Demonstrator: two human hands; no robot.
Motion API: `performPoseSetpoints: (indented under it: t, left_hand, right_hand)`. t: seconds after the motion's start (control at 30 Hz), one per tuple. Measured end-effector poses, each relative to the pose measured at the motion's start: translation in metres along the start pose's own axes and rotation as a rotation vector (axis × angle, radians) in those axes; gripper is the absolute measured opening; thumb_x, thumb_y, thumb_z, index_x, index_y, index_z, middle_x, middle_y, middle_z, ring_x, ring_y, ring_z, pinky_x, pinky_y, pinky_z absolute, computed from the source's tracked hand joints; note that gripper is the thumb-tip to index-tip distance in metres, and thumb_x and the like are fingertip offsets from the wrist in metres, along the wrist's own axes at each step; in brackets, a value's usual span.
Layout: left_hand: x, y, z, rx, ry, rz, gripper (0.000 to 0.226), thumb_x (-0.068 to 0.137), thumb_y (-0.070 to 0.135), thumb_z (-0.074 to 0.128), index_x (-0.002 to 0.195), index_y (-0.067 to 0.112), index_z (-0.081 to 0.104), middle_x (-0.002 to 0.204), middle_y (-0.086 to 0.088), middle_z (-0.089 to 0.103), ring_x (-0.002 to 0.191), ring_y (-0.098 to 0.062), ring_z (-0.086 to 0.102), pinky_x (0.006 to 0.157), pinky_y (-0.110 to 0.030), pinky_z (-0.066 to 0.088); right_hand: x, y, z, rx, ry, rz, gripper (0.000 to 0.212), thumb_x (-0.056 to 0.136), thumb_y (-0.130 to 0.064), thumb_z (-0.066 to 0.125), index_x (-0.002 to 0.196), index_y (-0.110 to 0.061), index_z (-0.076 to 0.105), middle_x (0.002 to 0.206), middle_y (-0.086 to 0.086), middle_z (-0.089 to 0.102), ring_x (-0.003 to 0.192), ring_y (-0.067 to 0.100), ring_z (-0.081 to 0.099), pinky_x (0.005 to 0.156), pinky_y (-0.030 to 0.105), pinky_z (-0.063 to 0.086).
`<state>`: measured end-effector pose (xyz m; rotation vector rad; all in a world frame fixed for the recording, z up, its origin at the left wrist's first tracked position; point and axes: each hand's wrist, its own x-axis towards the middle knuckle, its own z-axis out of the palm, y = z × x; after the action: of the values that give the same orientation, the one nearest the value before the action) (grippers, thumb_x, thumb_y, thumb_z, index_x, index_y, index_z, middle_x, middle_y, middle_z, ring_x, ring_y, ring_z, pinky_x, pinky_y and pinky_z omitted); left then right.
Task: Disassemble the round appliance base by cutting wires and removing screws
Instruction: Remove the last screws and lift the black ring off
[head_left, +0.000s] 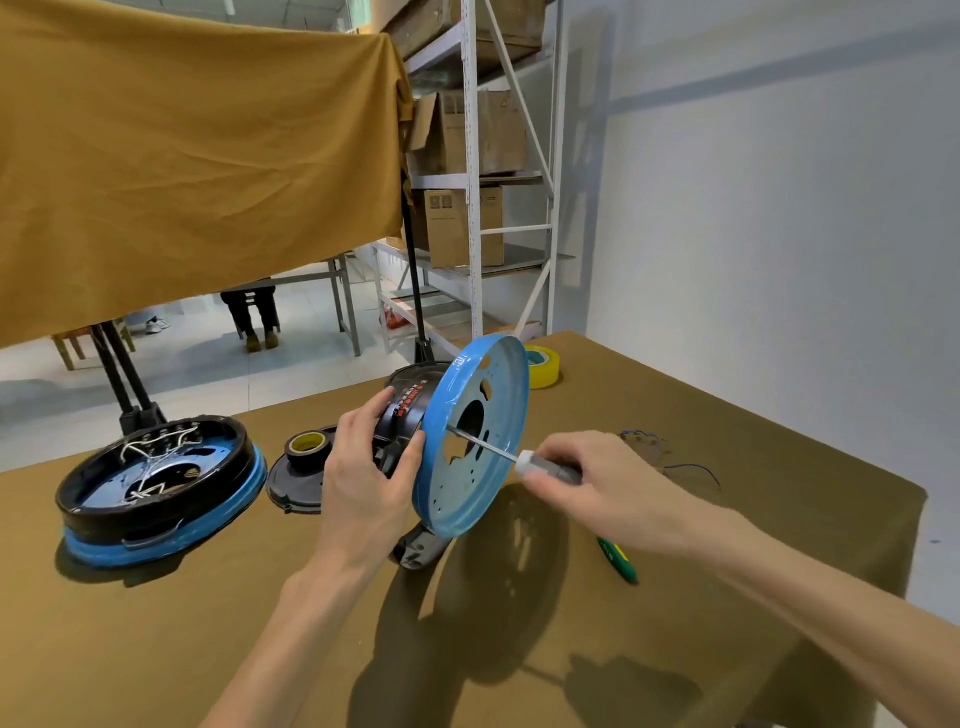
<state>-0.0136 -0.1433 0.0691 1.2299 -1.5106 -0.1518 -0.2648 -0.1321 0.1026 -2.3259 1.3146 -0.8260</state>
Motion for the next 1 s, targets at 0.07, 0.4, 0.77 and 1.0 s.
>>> performPoseSetpoints:
  t: [0.07, 0.4, 0.77, 1.0]
  left_hand:
    - [0.0, 0.002, 0.0, -0.004, -0.014, 0.005, 0.055, 0.095, 0.02, 0.071, 0.146, 0.015, 0.051, 0.134, 0.001, 0.055, 0.123, -0.008, 0.052, 0.106, -0.028, 0.049]
    - [0.008, 0.002, 0.002, -0.231, -0.033, -0.117, 0.05, 0.091, 0.018, 0.075, 0.133, 0.032, 0.05, 0.119, 0.008, 0.055, 0.108, -0.001, 0.057, 0.082, -0.012, 0.051]
    - [0.009, 0.006, 0.01, -0.14, -0.042, 0.019, 0.051, 0.085, 0.011, 0.08, 0.124, 0.022, 0.05, 0.121, 0.004, 0.057, 0.104, -0.009, 0.062, 0.08, -0.01, 0.053]
    - [0.007, 0.003, 0.01, -0.098, -0.012, 0.083, 0.054, 0.082, 0.011, 0.082, 0.122, 0.026, 0.048, 0.117, 0.006, 0.055, 0.101, -0.005, 0.062, 0.076, -0.002, 0.048]
  right_hand:
    - [-0.005, 0.006, 0.01, -0.314, 0.226, -0.182, 0.018, 0.093, -0.031, 0.068, 0.089, -0.022, 0.052, 0.073, -0.014, 0.051, 0.061, 0.011, 0.048, 0.054, 0.03, 0.041]
    - [-0.003, 0.007, -0.003, -0.081, -0.056, 0.086, 0.038, 0.104, -0.045, 0.047, 0.075, -0.02, 0.051, 0.066, -0.012, 0.048, 0.057, 0.011, 0.041, 0.058, 0.033, 0.037]
    - [-0.008, 0.016, -0.003, -0.165, -0.096, 0.169, 0.028, 0.103, -0.045, 0.049, 0.088, -0.021, 0.053, 0.083, -0.005, 0.057, 0.073, 0.014, 0.053, 0.065, 0.035, 0.041]
    - [-0.012, 0.016, 0.018, -0.244, 0.152, 0.021, 0.028, 0.094, -0.033, 0.069, 0.096, -0.025, 0.042, 0.091, -0.009, 0.047, 0.072, 0.016, 0.052, 0.063, 0.036, 0.047]
